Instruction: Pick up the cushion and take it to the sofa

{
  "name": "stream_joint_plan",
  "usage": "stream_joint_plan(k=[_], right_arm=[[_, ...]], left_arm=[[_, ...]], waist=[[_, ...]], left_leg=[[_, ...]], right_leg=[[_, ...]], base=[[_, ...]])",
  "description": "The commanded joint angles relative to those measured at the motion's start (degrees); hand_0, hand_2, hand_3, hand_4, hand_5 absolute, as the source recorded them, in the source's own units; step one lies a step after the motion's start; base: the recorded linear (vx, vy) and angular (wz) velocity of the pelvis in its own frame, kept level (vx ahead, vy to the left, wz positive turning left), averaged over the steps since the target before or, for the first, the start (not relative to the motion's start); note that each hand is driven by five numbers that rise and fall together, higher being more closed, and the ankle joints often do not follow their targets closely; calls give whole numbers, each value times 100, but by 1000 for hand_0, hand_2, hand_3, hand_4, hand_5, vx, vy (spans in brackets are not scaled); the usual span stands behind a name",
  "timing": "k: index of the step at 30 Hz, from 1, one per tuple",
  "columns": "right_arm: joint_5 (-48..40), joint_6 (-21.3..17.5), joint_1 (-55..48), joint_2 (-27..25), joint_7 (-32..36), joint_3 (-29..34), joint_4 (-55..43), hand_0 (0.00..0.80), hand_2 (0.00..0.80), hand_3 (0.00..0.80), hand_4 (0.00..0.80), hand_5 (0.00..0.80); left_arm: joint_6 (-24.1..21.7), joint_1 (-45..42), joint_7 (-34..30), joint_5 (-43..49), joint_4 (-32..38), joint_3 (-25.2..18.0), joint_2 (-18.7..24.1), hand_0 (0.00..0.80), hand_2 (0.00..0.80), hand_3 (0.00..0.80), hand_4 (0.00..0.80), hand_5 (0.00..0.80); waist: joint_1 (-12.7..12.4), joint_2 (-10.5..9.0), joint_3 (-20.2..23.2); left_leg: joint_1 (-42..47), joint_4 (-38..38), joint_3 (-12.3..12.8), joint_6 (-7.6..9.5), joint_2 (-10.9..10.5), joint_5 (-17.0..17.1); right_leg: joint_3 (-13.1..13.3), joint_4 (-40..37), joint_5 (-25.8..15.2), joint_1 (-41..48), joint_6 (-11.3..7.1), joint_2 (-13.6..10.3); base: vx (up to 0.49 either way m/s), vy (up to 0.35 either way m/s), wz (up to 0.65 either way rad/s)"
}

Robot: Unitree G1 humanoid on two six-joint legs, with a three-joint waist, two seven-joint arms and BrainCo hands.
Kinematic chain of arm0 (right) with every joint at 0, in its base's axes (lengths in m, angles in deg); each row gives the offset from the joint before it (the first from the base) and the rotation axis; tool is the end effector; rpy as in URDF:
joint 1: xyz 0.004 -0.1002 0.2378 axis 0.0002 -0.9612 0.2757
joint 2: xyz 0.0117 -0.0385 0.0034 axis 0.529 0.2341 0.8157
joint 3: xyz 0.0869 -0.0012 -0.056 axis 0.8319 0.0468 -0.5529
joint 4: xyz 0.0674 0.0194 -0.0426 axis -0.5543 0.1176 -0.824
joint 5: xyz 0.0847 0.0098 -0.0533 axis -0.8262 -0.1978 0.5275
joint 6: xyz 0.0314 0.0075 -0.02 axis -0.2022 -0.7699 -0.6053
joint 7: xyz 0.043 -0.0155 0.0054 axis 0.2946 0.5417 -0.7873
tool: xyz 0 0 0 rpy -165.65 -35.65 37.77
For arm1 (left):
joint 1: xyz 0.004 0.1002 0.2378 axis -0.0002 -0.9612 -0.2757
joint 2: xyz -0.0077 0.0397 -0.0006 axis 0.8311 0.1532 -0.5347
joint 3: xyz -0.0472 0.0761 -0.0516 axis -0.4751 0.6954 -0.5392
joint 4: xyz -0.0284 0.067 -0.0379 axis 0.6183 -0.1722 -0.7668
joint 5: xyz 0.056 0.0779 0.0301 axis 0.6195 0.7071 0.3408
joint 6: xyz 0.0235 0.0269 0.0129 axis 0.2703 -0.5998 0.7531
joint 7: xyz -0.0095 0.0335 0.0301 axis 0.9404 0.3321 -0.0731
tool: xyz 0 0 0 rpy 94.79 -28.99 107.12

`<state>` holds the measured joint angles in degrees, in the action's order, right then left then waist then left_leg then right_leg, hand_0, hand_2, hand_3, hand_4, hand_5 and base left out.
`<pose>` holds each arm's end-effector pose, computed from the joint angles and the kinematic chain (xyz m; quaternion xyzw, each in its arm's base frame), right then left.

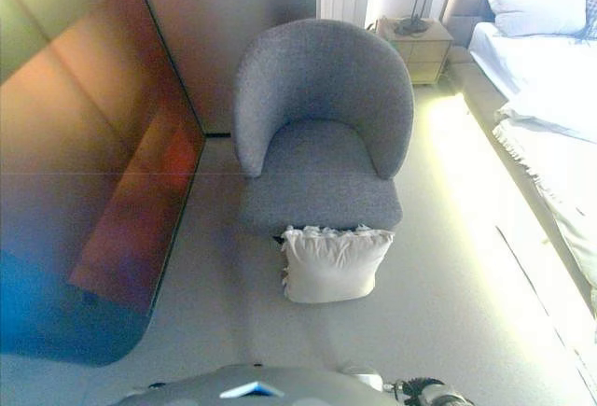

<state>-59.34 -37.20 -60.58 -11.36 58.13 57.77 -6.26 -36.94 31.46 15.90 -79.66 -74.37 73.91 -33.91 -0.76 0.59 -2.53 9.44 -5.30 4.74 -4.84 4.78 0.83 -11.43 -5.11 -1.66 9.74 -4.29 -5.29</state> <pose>0.0304 -0.2406 -0.1183 -0.1736 0.7060 -0.0367 0.6857 0.0290 0.2249 -0.1222 0.1098 0.7208 0.0802 0.6797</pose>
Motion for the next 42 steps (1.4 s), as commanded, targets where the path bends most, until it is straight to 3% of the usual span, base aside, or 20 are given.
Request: stream_joint_plan(k=[1, 35, 38, 40, 42], right_arm=[[-20, 93, 474, 133, -69, -56, 375, 0, 0, 0, 0, 0], [34, 33, 515, 116, -82, -83, 359, 0, 0, 0, 0, 0], [89, -18, 549, 107, -72, -103, 345, 0, 0, 0, 0, 0], [238, -33, 646, 74, -51, -142, 304, 0, 0, 0, 0, 0], [194, 25, 744, 30, -64, -218, 227, 0, 0, 0, 0, 0]], left_arm=[[-12, 436, 23, 96, -295, 108, -2, 0, 0, 0, 0, 0], [75, 479, 147, 79, -292, 40, 41, 0, 0, 0, 0, 0], [26, 461, 188, 52, -321, -16, 42, 0, 0, 0, 0, 0], [-73, 479, 198, 45, -348, -83, 53, 0, 0, 0, 0, 0], [-170, 511, 229, -12, -337, -119, 50, 0, 0, 0, 0, 0]], waist=[[-29, -215, -178], [-64, -259, -242], [-87, -310, -268], [-112, -416, -371], [-148, -502, -535]], left_leg=[[114, 33, 233, 360, -297, -383], [119, 184, 237, 387, -287, -417], [-8, 627, 167, 375, -284, -563], [-327, 1486, 138, 367, -295, -806], [-785, 2476, 95, 311, -217, -669]], right_leg=[[233, 149, 165, -27, -118, -100], [230, 321, 263, -72, -44, -36], [252, 440, 300, -126, 31, -44], [244, 711, 352, -269, 146, -108], [222, 913, 399, -398, 310, -140]], base=[[0, 0, 0], [4, -15, 0], [6, -118, -1], [-39, -129, 0], [-90, -134, 5]])
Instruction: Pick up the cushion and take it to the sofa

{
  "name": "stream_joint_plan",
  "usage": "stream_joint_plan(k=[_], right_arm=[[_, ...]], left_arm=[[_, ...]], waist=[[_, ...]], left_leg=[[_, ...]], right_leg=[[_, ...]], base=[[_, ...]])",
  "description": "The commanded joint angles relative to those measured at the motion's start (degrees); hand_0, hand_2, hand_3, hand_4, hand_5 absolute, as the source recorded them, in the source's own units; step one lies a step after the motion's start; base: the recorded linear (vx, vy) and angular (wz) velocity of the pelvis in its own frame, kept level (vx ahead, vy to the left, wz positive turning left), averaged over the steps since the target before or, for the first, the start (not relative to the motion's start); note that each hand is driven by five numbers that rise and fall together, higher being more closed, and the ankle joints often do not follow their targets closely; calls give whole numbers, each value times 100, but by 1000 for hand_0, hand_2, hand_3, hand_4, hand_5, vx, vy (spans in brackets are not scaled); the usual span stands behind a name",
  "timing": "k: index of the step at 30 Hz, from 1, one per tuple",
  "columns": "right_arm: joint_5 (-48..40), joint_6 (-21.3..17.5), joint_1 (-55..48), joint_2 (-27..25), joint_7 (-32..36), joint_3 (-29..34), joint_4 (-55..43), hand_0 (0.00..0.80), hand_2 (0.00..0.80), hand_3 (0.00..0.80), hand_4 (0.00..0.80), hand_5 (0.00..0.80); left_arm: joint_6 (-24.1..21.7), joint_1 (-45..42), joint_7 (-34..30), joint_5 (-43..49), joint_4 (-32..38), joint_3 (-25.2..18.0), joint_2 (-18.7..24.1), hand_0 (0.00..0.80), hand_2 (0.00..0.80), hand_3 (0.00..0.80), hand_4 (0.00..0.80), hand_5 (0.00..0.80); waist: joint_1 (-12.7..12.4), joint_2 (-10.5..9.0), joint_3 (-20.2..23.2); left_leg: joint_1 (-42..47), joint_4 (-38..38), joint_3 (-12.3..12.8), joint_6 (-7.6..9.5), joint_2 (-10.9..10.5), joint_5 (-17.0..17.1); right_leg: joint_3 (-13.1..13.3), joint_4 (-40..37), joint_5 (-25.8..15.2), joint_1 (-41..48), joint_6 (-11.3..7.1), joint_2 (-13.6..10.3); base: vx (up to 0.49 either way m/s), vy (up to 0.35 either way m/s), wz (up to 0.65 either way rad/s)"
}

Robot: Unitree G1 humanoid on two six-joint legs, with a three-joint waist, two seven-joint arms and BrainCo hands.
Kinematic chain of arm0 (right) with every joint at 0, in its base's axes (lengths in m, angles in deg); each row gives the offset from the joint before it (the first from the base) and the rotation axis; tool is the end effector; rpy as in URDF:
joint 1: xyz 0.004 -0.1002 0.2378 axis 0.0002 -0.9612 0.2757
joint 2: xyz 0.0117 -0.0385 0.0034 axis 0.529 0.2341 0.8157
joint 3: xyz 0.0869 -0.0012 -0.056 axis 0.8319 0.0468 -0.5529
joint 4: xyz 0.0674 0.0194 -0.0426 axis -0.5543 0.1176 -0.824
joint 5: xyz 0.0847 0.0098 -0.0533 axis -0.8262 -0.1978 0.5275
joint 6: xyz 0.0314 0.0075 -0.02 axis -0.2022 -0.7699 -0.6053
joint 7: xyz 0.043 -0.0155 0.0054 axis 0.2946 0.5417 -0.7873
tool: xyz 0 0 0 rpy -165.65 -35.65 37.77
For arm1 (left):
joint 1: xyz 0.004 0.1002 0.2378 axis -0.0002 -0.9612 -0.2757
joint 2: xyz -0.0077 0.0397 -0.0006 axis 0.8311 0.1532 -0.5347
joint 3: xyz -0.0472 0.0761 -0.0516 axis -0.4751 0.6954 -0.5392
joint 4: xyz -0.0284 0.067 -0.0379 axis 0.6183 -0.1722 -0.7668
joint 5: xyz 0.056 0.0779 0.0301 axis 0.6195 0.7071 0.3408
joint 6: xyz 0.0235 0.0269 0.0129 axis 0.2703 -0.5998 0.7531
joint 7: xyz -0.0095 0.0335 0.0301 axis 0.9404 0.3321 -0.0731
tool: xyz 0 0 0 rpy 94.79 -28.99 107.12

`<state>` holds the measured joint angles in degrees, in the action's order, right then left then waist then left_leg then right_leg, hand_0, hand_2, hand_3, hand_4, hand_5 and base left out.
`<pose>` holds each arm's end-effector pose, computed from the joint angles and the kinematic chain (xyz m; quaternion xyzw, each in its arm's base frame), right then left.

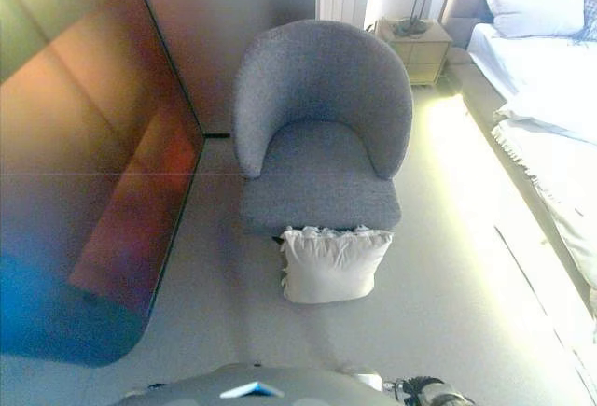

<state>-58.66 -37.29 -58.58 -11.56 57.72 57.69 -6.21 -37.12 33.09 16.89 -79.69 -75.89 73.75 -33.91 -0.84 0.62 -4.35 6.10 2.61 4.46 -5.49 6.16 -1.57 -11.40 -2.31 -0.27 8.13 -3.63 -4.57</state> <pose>0.0436 -0.2415 -0.1168 -0.1855 0.6924 -0.0363 0.6963 0.0353 0.2257 -0.1217 0.1170 0.7178 0.0882 0.6807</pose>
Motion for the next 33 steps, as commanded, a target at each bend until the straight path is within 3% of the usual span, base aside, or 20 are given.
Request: stream_joint_plan(k=[1, 3, 5, 7, 10, 15, 19, 20, 21, 24, 26, 27, 29, 31, 33], right_arm=[[101, 55, 595, 4, -27, -254, 178, 0, 0, 0, 0, 0], [106, 92, 632, -68, -3, -287, 123, 0, 0, 0, 0, 0], [110, 106, 639, -110, 12, -265, 119, 0, 0, 0, 0, 0], [125, 33, 642, -119, 37, -242, 142, 0, 0, 0, 0, 0], [255, -60, 611, -115, 76, -158, 184, 0, 0, 0, 0, 0], [415, 26, 539, -124, 95, -238, 254, 0, 0, 0, 0, 0], [340, 217, 541, -82, 96, -271, 384, 0, 0, 0, 0, 0], [318, 235, 553, -75, 87, -255, 400, 0, 0, 0, 0, 0], [307, 254, 551, -46, 59, -233, 409, 0, 0, 0, 0, 0], [356, 224, 501, 22, 45, -79, 406, 0, 0, 0, 0, 0], [448, 199, 446, 44, 34, -12, 377, 0, 0, 0, 0, 0], [583, 180, 435, 56, 61, 7, 299, 0, 0, 0, 0, 0], [673, 100, 439, 78, -1, -31, 227, 0, 0, 0, 0, 0], [232, 32, 483, 73, -288, -18, 86, 0, 0, 0, 0, 0], [36, -85, 600, 84, -437, -28, 16, 0, 0, 0, 0, 0]], left_arm=[[-209, 342, 113, -50, -181, -119, 39, 0, 0, 0, 0, 0], [-223, 306, 24, -124, -159, -166, 14, 0, 0, 0, 0, 0], [-130, 271, -64, -221, -136, -217, -11, 0, 0, 0, 0, 0], [-169, 219, -51, -270, -160, -307, -11, 0, 0, 0, 0, 0], [-233, 75, 13, -179, -151, -396, 41, 0, 0, 0, 0, 0], [-129, -105, -31, -152, -101, -374, 34, 0, 0, 0, 0, 0], [68, -162, -105, -139, -150, -393, -36, 0, 0, 0, 0, 0], [77, -159, -117, -124, -166, -405, -46, 0, 0, 0, 0, 0], [72, -158, -143, -124, -191, -395, -40, 0, 0, 0, 0, 0], [-74, -94, -176, -28, -217, -400, 31, 0, 0, 0, 0, 0], [-34, -57, -149, -62, -161, -391, 74, 0, 0, 0, 0, 0], [22, 17, -133, -50, -97, -346, 139, 0, 0, 0, 0, 0], [63, 112, -143, 14, -78, -297, 228, 0, 0, 0, 0, 0], [85, 261, -82, 113, -81, -218, 358, 0, 0, 0, 0, 0], [86, 415, -21, 6, -96, -149, 440, 0, 0, 0, 0, 0]], waist=[[-181, -559, -472], [-222, -555, -596], [-325, -481, -693], [-472, -317, -753], [-679, -68, -723], [-921, 29, -570], [-1033, 85, -436], [-1023, 55, -420], [-1027, 54, -386], [-1029, 37, -291], [-1021, -48, -200], [-1024, -142, -103], [-1012, -189, -10], [-892, -130, -8], [-773, -133, -77]], left_leg=[[-863, 2487, 17, 362, -357, -228], [-1344, 3204, -54, 382, -341, -14], [-1644, 3095, -140, 364, -327, 204], [-1746, 2391, -190, 288, -322, 558], [-1882, 922, -4, 104, -95, 1188], [-1927, -281, -42, -80, 113, 1704], [-2010, -288, -200, -119, 338, 1604], [-1986, -252, -111, -72, 333, 1409], [-2003, -320, -38, -94, 347, 1419], [-2189, 204, -150, 48, 240, 1208], [-2273, 473, -164, 206, 77, 1021], [-2276, 589, -155, 416, -98, 830], [-2199, 591, -120, 584, -219, 675], [-1809, 502, -60, 788, -341, 439], [-1558, 422, 43, 830, -398, 341]], right_leg=[[266, 756, 260, -310, 345, -232], [377, 890, 296, -358, 443, -187], [525, 928, 406, -241, 433, -93], [702, 944, 644, -15, 405, 102], [924, 815, 965, 539, 364, 375], [1294, 681, 1468, 1317, 349, 370], [1397, 826, 1931, 1581, 307, 212], [1337, 875, 1893, 1566, 253, 112], [1295, 911, 1905, 1588, 204, 55], [1253, 1357, 1897, 1559, 22, -222], [1270, 1527, 1637, 1557, -141, -379], [1251, 1960, 990, 1435, -414, -553], [1188, 2545, 451, 1162, -567, -699], [1009, 3757, -88, 242, -506, -831], [762, 3595, 163, -264, -391, -649]], base=[[-89, -134, 1], [-25, -109, -15], [76, -21, -29], [194, 27, -36], [368, 48, -29], [486, 114, 12], [510, 147, -37], [448, 148, -55], [451, 161, -54], [570, 196, -34], [401, 147, -15], [387, 149, -10], [371, 156, -5], [416, 166, -7], [313, 30, 5]])
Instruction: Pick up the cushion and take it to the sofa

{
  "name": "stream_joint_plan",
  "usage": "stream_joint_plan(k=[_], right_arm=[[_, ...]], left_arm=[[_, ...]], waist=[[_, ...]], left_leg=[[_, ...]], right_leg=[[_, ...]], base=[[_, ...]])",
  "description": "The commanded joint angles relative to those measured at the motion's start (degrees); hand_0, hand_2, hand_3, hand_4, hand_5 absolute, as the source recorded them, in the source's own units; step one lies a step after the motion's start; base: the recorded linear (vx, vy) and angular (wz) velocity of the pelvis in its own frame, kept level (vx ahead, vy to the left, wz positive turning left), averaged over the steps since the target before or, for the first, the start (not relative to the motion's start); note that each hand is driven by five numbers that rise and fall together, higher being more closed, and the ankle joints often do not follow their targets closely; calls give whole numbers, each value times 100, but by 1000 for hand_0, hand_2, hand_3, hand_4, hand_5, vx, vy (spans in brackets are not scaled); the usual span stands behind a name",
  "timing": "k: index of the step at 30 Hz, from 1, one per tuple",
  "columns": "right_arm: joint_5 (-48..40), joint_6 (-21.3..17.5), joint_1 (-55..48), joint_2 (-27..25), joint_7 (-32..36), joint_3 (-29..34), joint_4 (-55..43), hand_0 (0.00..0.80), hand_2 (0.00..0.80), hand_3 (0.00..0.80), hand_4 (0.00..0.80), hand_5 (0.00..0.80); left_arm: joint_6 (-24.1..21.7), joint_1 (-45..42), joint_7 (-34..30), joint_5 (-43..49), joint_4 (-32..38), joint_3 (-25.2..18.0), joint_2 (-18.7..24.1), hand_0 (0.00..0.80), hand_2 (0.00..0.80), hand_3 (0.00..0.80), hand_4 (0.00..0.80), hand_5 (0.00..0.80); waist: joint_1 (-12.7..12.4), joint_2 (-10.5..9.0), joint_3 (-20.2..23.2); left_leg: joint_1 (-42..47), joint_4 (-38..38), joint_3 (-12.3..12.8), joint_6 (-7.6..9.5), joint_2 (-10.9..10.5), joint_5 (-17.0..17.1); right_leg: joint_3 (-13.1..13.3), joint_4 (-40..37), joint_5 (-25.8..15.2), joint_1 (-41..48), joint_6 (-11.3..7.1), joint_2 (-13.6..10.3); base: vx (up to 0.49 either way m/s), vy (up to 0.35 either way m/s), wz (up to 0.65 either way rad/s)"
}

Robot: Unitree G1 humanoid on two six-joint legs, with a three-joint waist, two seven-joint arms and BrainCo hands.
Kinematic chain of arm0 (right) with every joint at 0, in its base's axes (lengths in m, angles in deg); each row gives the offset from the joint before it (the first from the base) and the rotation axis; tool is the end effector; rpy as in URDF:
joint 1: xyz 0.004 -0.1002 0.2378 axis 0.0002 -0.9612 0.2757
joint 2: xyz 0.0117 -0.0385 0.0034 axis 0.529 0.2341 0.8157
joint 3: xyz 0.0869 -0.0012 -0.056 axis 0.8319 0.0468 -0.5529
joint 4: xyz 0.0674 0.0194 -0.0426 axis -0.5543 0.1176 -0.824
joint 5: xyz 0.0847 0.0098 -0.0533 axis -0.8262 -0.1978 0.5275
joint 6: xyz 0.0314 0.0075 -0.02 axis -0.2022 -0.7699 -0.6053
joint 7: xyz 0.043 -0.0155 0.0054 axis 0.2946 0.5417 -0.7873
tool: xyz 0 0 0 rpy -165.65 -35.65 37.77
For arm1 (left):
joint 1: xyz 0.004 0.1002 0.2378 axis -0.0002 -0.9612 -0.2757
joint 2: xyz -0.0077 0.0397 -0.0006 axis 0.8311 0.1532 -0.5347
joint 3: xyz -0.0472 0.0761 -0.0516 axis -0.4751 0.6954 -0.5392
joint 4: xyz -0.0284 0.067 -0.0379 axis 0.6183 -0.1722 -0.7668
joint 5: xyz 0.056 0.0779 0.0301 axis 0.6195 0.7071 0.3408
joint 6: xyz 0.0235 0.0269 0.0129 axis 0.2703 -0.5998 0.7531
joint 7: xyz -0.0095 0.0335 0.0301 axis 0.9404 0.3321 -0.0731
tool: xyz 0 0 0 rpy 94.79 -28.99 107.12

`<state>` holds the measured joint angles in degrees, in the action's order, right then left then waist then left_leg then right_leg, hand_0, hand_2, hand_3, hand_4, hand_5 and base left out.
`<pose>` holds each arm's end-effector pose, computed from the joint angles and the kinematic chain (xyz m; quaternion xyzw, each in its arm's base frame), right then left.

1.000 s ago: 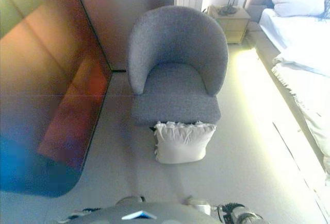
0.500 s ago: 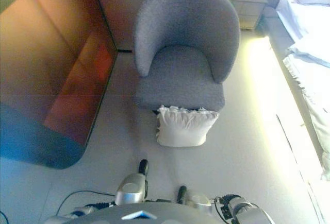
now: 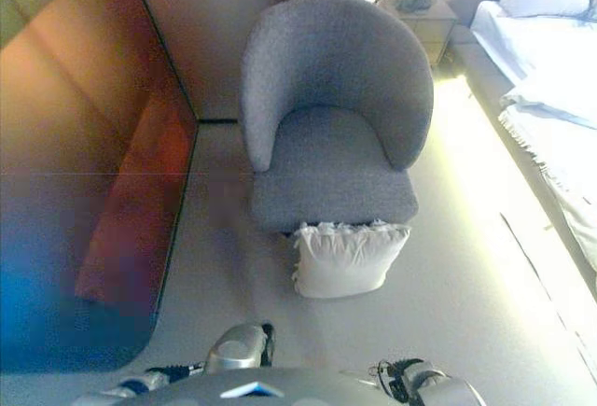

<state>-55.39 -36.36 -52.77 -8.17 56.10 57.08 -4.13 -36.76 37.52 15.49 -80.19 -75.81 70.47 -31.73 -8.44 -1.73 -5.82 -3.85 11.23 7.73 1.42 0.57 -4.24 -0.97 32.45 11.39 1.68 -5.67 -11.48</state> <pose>0.0748 -0.2210 -0.1175 -0.2113 0.6700 -0.0104 0.7115 0.0648 0.2401 -0.1142 0.1004 0.6899 0.1118 0.7081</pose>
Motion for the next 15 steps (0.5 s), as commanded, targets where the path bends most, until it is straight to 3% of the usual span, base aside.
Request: stream_joint_plan(k=[1, 2, 3, 5, 8, 11, 15], right_arm=[[-309, -274, 72, -244, -283, 15, -195, 0, 0, 0, 0, 0], [-283, -447, 178, -253, -296, -29, -236, 0, 0, 0, 0, 0], [-309, -501, 241, -264, -332, -57, -286, 0, 0, 0, 0, 0], [-527, -560, 484, -280, -511, -222, -561, 0, 0, 0, 0, 0], [-581, -604, 553, -320, -566, -271, -694, 0, 0, 0, 0, 0], [-268, -494, 299, -365, -365, -218, -660, 0, 0, 0, 0, 0], [-115, -569, 33, -436, -239, -127, -490, 0, 0, 0, 0, 0]], left_arm=[[42, 36, 134, 38, -106, 220, 233, 0, 0, 0, 0, 0], [21, 192, 143, 71, -107, 207, 281, 0, 0, 0, 0, 0], [1, 265, 170, 56, -93, 209, 291, 0, 0, 0, 0, 0], [-23, 532, 311, -216, 37, 306, 298, 0, 0, 0, 0, 0], [-222, 605, 375, -457, 83, 324, 265, 0, 0, 0, 0, 0], [-257, 416, 447, -674, 163, 228, 157, 0, 0, 0, 0, 0], [-206, 109, 432, -406, 64, 76, 16, 0, 0, 0, 0, 0]], waist=[[4, 130, 56], [87, 92, -59], [116, 144, -98], [296, 181, -386], [497, 141, -580], [515, 81, -434], [452, -10, -271]], left_leg=[[-541, -467, -237, 125, 195, 618], [-419, -479, -192, 85, 130, 563], [-367, -503, -170, 45, 181, 553], [-189, -572, -93, -94, 259, 442], [-159, -484, 16, -199, 351, 285], [-15, -506, 51, -266, 388, 314], [186, -447, -17, -456, 514, 324]], right_leg=[[-374, -72, -916, 301, -143, 159], [-654, -576, -668, -18, -96, 195], [-758, -752, -701, -270, -62, 180], [-1002, -1266, -1119, -1113, -47, -104], [-915, -1798, -1358, -1313, -136, -294], [-938, -2368, -1250, -773, -169, -208], [-1062, -2762, -1181, -137, -62, -100]], base=[[230, -99, 12], [148, -123, 4], [8, -171, -9], [-160, -190, -37], [-37, -149, -19], [219, -119, 20], [228, -156, -2]])
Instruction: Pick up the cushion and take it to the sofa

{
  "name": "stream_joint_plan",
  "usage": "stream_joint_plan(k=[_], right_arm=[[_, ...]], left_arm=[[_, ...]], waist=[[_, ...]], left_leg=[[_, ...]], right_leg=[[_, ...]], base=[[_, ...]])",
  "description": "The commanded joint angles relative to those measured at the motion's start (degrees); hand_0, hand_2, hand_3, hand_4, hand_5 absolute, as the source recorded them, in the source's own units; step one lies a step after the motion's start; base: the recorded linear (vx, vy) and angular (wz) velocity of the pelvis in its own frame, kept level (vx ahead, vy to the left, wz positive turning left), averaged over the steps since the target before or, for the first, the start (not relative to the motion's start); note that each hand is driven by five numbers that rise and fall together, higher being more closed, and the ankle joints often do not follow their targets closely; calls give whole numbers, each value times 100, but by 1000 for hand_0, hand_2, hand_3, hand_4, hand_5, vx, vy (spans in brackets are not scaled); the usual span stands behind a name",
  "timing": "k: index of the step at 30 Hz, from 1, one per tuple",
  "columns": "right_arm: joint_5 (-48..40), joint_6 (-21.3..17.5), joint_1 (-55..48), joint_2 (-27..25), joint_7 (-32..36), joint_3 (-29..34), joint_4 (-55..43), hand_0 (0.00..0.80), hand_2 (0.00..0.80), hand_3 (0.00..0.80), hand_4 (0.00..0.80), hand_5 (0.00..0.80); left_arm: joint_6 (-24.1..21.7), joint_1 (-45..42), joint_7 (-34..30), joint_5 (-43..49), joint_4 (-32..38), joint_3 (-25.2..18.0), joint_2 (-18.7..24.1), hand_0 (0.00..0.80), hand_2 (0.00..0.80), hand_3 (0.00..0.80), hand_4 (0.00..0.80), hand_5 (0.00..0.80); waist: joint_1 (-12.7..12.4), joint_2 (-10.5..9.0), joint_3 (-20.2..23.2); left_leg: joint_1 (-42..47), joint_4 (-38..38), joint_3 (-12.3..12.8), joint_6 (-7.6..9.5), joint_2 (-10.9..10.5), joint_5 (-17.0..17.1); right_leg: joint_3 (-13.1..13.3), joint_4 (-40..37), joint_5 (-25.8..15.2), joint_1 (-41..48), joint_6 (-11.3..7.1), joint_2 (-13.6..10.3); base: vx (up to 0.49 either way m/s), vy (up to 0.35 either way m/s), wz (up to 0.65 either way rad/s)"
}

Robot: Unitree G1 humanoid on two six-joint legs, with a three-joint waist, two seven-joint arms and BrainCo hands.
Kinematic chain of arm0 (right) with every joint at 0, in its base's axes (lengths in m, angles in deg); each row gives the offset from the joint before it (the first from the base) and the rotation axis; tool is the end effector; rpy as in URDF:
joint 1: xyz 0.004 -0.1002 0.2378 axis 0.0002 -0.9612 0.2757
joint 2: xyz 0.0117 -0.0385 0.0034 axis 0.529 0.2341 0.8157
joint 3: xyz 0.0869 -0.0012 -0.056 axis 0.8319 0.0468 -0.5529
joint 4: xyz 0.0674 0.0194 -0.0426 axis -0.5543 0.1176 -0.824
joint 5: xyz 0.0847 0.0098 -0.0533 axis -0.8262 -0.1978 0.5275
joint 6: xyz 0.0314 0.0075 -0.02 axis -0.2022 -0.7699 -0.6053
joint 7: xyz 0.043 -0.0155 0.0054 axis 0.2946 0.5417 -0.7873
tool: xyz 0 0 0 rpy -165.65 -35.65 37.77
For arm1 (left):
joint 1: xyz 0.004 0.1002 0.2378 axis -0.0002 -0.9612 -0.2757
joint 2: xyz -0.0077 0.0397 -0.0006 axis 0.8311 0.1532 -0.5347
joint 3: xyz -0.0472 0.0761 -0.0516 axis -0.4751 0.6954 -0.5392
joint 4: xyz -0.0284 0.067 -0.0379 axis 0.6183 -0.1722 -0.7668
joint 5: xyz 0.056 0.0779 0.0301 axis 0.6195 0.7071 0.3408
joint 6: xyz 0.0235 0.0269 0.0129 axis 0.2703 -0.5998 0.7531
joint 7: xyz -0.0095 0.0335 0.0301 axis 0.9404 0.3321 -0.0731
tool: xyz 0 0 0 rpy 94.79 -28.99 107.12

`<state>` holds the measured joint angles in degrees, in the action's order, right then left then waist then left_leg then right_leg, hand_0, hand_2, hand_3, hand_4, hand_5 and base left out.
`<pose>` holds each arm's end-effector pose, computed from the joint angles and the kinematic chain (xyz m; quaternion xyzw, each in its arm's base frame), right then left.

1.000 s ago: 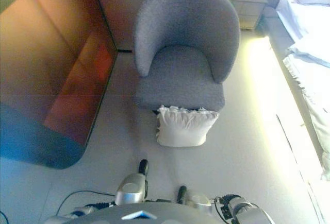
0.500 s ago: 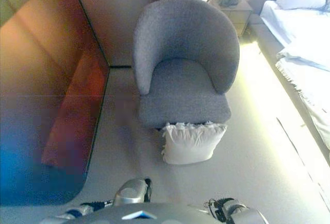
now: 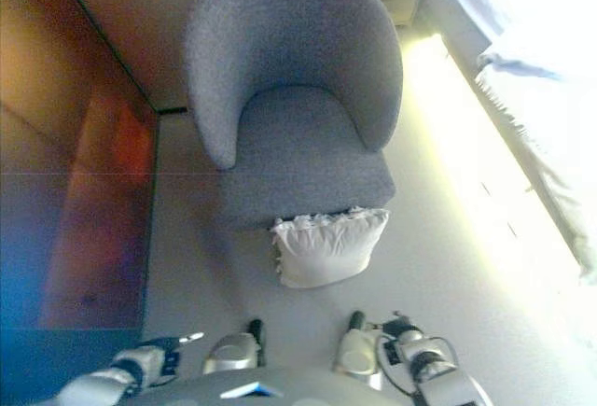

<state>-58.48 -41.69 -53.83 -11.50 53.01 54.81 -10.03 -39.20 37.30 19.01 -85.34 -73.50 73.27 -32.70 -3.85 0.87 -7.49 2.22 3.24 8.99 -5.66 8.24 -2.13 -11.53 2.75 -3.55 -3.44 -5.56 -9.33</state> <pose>0.0893 -0.2330 -0.1105 -0.2338 0.5997 -0.0353 0.7645 0.0722 0.2299 -0.1155 0.0941 0.6608 0.1285 0.7335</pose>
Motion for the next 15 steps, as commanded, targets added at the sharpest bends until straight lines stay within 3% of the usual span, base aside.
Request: stream_joint_plan(k=[1, 6, 10, 15], right_arm=[[230, -72, 135, -109, 99, 114, 140, 0, 0, 0, 0, 0], [187, -106, 213, -116, 78, 81, 220, 0, 0, 0, 0, 0], [192, -73, 251, -108, -36, 44, 264, 0, 0, 0, 0, 0], [-195, -228, 209, -139, -370, 153, 295, 0, 0, 0, 0, 0]], left_arm=[[52, 86, 95, 161, -212, -234, 89, 0, 0, 0, 0, 0], [-9, -22, 68, 272, -333, -269, -8, 0, 0, 0, 0, 0], [-198, -23, 92, 180, -278, -239, -95, 0, 0, 0, 0, 0], [-382, 32, 127, -77, -142, -198, -183, 0, 0, 0, 0, 0]], waist=[[-24, -280, -78], [-101, -256, -33], [-95, -212, -36], [-56, -115, -119]], left_leg=[[-396, 385, -173, 218, -220, 103], [-409, 603, -388, 55, -55, 148], [-462, 830, -505, 19, -47, 233], [-724, 1168, -199, -62, -40, 480]], right_leg=[[-26, 189, 351, 461, -46, -298], [-119, 137, 468, 644, 88, -232], [-164, 155, 523, 623, 178, -217], [-314, 151, 598, 750, 245, -182]], base=[[168, -161, 0], [69, -140, 3], [7, -55, 9], [23, 3, 26]])
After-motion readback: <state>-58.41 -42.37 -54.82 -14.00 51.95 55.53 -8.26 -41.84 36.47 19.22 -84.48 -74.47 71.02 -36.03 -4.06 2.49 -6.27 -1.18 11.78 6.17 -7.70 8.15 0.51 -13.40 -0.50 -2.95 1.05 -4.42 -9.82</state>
